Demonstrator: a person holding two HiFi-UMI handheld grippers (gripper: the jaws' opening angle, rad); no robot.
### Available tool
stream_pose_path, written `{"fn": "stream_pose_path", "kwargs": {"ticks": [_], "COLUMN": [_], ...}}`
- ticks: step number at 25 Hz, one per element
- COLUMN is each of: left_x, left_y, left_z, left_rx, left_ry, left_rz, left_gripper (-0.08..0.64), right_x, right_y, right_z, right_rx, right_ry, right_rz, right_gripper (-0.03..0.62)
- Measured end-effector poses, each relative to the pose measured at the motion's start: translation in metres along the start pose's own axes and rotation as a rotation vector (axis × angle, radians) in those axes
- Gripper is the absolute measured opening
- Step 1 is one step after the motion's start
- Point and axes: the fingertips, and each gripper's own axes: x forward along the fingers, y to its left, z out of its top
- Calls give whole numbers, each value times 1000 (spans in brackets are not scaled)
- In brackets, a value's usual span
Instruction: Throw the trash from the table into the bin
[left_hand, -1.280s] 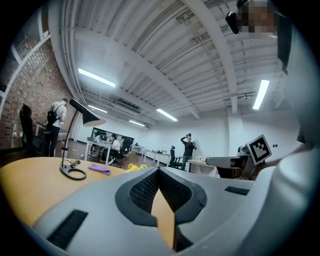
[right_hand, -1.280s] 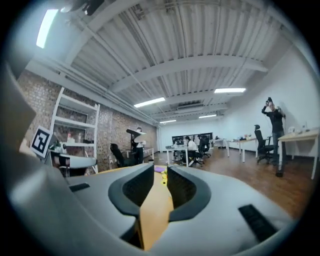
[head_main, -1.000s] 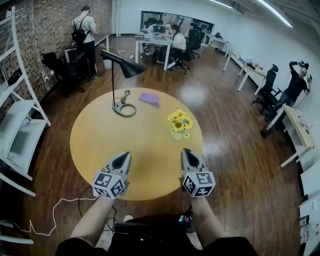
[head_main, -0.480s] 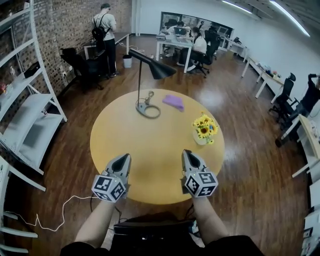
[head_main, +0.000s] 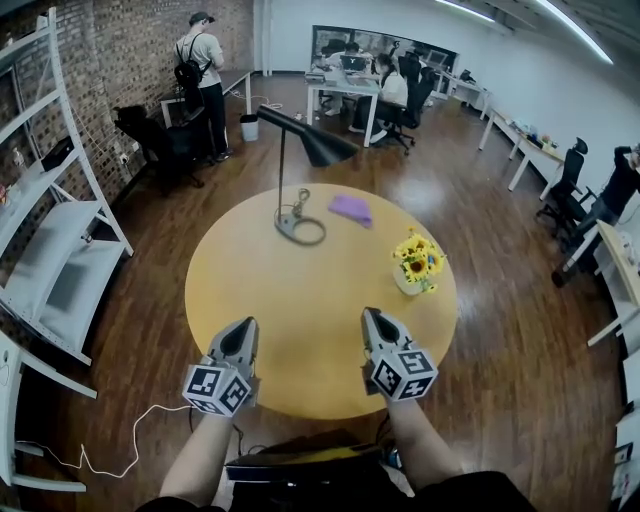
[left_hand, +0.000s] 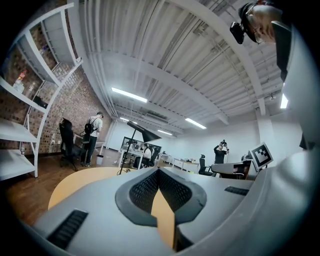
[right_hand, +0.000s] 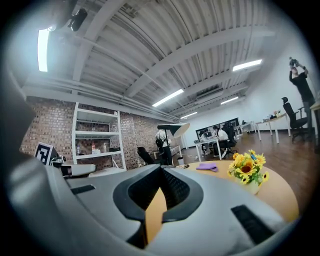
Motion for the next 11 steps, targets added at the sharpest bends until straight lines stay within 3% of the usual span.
{"fn": "stream_pose_path", "kwargs": {"ticks": [11], "left_x": [15], "left_y": [11], "left_z": [-11], "left_rx": [-51], "left_ry": [-3], "left_rz": [-3], "left_gripper": [0], "right_x": [7], "right_y": [-13], "right_z": [-5], "right_rx": [-4], "right_ry": [11], "right_rz": [-38], "right_gripper": [0]}}
